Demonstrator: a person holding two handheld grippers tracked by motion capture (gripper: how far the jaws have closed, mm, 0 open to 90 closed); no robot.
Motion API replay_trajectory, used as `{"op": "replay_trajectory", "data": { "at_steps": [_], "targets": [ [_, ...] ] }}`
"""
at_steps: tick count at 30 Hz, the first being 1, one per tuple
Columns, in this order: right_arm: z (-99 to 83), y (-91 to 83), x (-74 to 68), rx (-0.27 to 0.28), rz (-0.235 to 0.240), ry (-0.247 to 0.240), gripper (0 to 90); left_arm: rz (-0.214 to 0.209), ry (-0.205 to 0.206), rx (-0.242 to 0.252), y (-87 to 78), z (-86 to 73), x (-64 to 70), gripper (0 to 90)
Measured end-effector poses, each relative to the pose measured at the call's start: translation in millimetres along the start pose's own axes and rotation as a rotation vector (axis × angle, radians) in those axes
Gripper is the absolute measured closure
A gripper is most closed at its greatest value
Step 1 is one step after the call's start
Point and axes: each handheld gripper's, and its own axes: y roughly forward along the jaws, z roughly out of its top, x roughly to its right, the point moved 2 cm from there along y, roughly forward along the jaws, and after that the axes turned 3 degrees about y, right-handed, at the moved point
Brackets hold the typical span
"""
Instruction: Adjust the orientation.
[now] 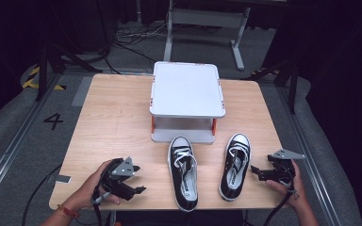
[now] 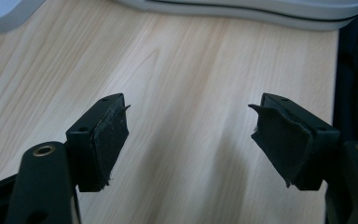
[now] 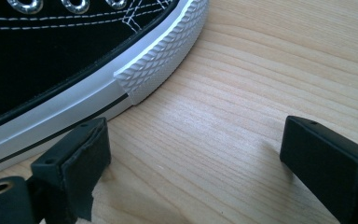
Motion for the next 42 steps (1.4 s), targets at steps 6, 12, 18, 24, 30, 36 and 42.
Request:
{"op": "replay_trajectory", "data": {
  "at_steps": [6,12,18,24,30,36,42],
  "targets": [
    [-0.5,-1.7,-1.2,0.005,0.008,-0.008,14.2,-0.022,0.055,-0.017,10.1,22.3,15.0,26.6],
    [4.7,-20.2,-7.6,0.014,0.051,-0.061,25.2,-0.024,0.035,-0.052,14.7,9.0,1.3,25.6],
    [19.8,-46.3,-27.9,0.057,0.099,-0.133,26.2,-0.009,0.002,-0.065,17.8,-4.0,-13.1,24.6],
    [29.3,-61.2,-53.7,0.068,0.156,-0.194,26.5,0.000,-0.016,-0.042,16.3,-9.5,-20.2,22.2],
    [35.2,-66.7,-75.5,0.063,0.196,-0.248,26.5,0.028,-0.038,-0.026,17.6,-12.2,-21.5,16.1],
    [37.4,-63.9,-93.2,0.054,0.228,-0.288,26.7,-0.036,-0.030,0.037,15.9,18.7,8.0,25.2],
    [39.3,-60.5,-91.3,0.052,0.214,-0.279,26.8,-0.052,-0.053,0.087,19.9,47.4,23.3,25.9]
  ]
}}
